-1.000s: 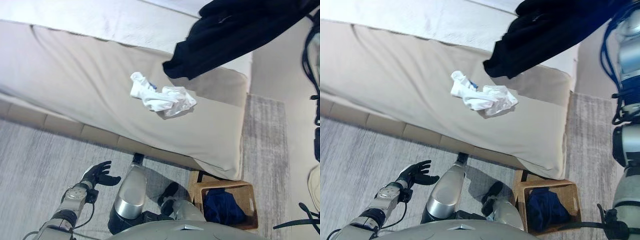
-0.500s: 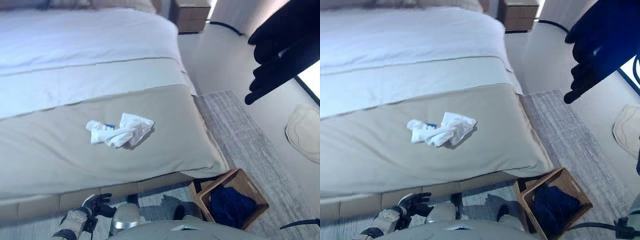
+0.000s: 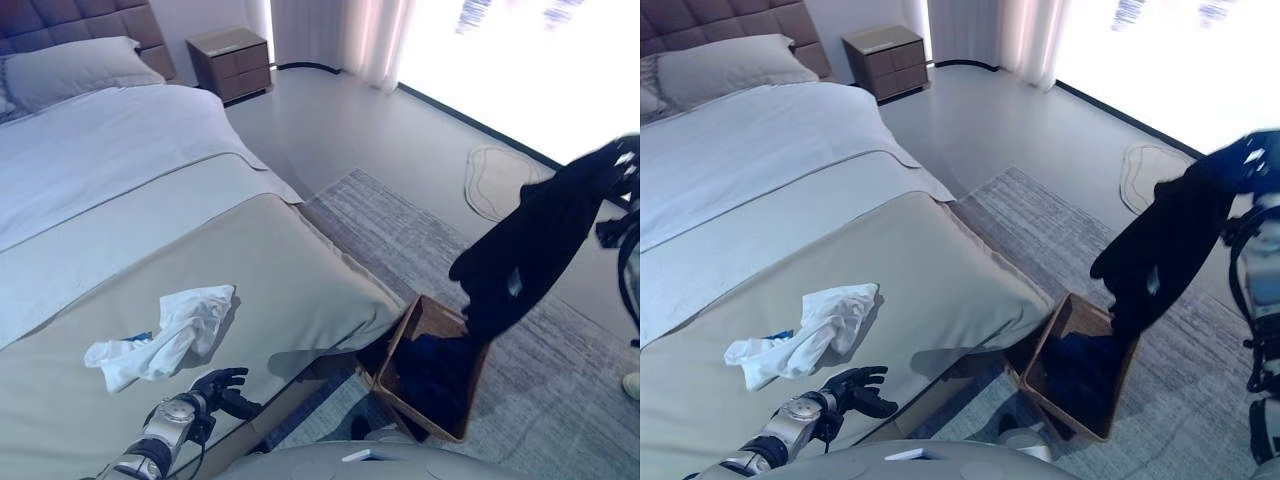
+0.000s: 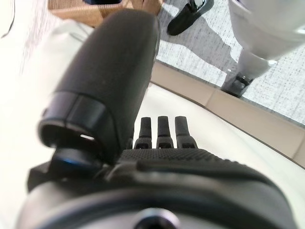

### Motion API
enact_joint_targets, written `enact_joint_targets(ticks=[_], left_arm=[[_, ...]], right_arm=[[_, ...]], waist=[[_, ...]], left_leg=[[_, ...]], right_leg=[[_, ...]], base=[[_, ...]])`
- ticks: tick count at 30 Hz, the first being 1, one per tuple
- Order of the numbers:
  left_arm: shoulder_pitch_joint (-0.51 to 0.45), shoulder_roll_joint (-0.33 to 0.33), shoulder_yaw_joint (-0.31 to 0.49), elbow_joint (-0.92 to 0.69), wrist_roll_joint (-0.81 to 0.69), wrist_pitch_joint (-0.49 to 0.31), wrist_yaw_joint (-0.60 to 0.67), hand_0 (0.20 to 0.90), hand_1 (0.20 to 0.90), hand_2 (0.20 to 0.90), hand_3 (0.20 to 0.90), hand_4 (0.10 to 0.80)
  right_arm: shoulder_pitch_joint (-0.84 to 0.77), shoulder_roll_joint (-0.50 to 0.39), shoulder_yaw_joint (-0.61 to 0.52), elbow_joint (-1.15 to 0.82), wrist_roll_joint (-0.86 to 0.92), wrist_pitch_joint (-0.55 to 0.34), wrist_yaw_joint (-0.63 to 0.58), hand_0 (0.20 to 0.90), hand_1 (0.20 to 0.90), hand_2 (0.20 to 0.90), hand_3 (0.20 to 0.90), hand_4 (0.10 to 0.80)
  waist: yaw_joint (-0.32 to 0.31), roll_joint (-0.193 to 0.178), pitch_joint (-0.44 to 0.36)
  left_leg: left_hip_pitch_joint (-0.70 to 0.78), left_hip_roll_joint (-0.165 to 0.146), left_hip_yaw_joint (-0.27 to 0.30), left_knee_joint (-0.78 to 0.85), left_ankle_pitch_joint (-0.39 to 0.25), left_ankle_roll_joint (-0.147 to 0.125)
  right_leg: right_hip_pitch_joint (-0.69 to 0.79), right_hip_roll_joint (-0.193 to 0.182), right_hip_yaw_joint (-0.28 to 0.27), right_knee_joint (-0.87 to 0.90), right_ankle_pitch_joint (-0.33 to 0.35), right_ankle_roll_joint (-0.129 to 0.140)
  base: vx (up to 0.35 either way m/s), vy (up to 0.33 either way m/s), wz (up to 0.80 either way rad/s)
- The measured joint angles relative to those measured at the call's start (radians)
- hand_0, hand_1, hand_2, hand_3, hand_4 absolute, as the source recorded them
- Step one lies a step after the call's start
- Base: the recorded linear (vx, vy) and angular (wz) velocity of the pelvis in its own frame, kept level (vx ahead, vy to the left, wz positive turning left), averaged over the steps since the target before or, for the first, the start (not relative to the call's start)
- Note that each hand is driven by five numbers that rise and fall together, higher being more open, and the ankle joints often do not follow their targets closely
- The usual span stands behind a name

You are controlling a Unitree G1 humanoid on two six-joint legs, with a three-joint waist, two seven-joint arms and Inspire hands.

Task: Pick up the clothes from the bed and place them into the basket

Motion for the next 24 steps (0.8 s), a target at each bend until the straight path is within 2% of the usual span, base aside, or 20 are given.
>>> enact_joint_targets(ticks=[4, 8, 10, 13, 14, 17, 20, 21, 22, 23, 24], left_arm=[[0.024, -0.022, -0.007, 0.0, 0.002, -0.015, -0.016, 0.9, 0.9, 0.9, 0.9, 0.8], [0.012, -0.033, -0.022, 0.001, 0.002, -0.016, -0.016, 0.9, 0.9, 0.9, 0.9, 0.8], [-0.018, -0.032, -0.035, 0.002, 0.0, -0.025, -0.01, 0.9, 0.9, 0.9, 0.9, 0.8], [-0.069, -0.032, -0.048, 0.0, -0.002, -0.046, 0.006, 0.9, 0.9, 0.9, 0.9, 0.8], [-0.09, -0.031, -0.063, 0.0, -0.003, -0.054, 0.013, 0.9, 0.9, 0.9, 0.9, 0.8], [-0.179, -0.027, -0.123, -0.006, -0.025, -0.081, 0.03, 0.9, 0.9, 0.9, 0.9, 0.8], [-0.255, -0.024, -0.144, -0.051, -0.063, -0.103, 0.061, 0.9, 0.9, 0.9, 0.9, 0.8], [-0.285, -0.025, -0.147, -0.067, -0.079, -0.107, 0.065, 0.9, 0.9, 0.9, 0.9, 0.8], [-0.302, -0.028, -0.148, -0.083, -0.09, -0.111, 0.064, 0.9, 0.9, 0.9, 0.9, 0.8], [-0.304, -0.027, -0.148, -0.105, -0.1, -0.123, 0.066, 0.9, 0.9, 0.9, 0.9, 0.8], [-0.306, -0.026, -0.148, -0.12, -0.115, -0.125, 0.066, 0.9, 0.9, 0.9, 0.9, 0.8]], right_arm=[[0.061, 0.057, 0.0, 0.0, -0.037, 0.022, 0.024, 0.3, 0.3, 0.3, 0.2, 0.1], [0.07, 0.083, 0.001, -0.003, -0.061, 0.014, 0.037, 0.3, 0.3, 0.3, 0.2, 0.1], [0.068, 0.083, 0.005, -0.003, -0.079, 0.012, 0.048, 0.3, 0.3, 0.3, 0.2, 0.1], [0.044, 0.1, 0.022, 0.018, -0.101, 0.008, 0.052, 0.3, 0.3, 0.3, 0.2, 0.1], [0.02, 0.106, 0.039, 0.042, -0.105, 0.005, 0.051, 0.3, 0.3, 0.3, 0.2, 0.1], [-0.097, 0.115, 0.104, 0.184, -0.106, -0.016, 0.026, 0.3, 0.3, 0.3, 0.2, 0.1], [-0.207, 0.127, 0.188, 0.282, -0.104, -0.017, -0.033, 0.3, 0.3, 0.3, 0.2, 0.1], [-0.247, 0.131, 0.211, 0.31, -0.104, -0.012, -0.048, 0.516, 0.516, 0.516, 0.453, 0.353], [-0.275, 0.144, 0.218, 0.339, -0.101, -0.011, -0.057, 0.848, 0.848, 0.848, 0.84, 0.74], [-0.306, 0.175, 0.228, 0.392, -0.089, -0.007, -0.07, 0.9, 0.9, 0.9, 0.9, 0.8], [-0.323, 0.193, 0.25, 0.425, -0.07, 0.004, -0.08, 0.9, 0.9, 0.9, 0.9, 0.8]], waist=[[-0.014, 0.035, 0.018], [-0.015, 0.084, 0.071], [-0.013, 0.103, 0.111], [-0.015, 0.126, 0.177], [-0.012, 0.134, 0.197], [-0.012, 0.156, 0.289], [-0.005, 0.177, 0.372], [-0.002, 0.184, 0.413], [0.009, 0.195, 0.432], [0.017, 0.197, 0.43], [0.025, 0.197, 0.431]], left_leg=[[-0.001, 0.009, 0.014, 0.0, 0.0, -0.001], [-0.027, 0.019, 0.037, 0.005, 0.008, -0.013], [-0.073, 0.019, 0.039, 0.029, 0.009, -0.013], [-0.14, 0.014, 0.043, 0.068, 0.013, -0.013], [-0.167, 0.011, 0.048, 0.078, 0.013, -0.012], [-0.261, -0.004, 0.049, 0.127, 0.01, -0.012], [-0.375, -0.012, 0.034, 0.188, 0.004, -0.007], [-0.395, -0.011, 0.03, 0.202, 0.004, -0.007], [-0.417, -0.011, 0.026, 0.214, 0.006, -0.007], [-0.447, -0.011, 0.014, 0.23, 0.007, -0.009], [-0.465, -0.01, 0.006, 0.241, 0.007, -0.009]], right_leg=[[-0.013, 0.007, 0.012, 0.004, 0.0, 0.0], [-0.081, 0.011, 0.026, 0.054, -0.003, -0.002], [-0.142, 0.006, 0.029, 0.096, -0.02, -0.016], [-0.238, -0.002, 0.037, 0.176, -0.035, -0.02], [-0.282, -0.005, 0.044, 0.214, -0.046, -0.028], [-0.421, -0.025, 0.052, 0.34, -0.072, -0.024], [-0.547, -0.036, 0.064, 0.43, -0.081, -0.029], [-0.571, -0.035, 0.07, 0.445, -0.082, -0.03], [-0.598, -0.034, 0.075, 0.463, -0.08, -0.036], [-0.632, -0.032, 0.079, 0.482, -0.082, -0.039], [-0.652, -0.031, 0.077, 0.497, -0.085, -0.044]], base=[[-0.047, -0.099, -0.13], [-0.159, -0.05, -0.21], [-0.237, -0.011, -0.12], [-0.229, -0.01, -0.1], [-0.219, -0.017, -0.12], [-0.246, -0.056, -0.05], [-0.2, -0.106, 0.0], [-0.089, -0.078, -0.02], [-0.115, -0.072, -0.07], [-0.093, -0.057, -0.06], [-0.081, -0.052, 0.02]])
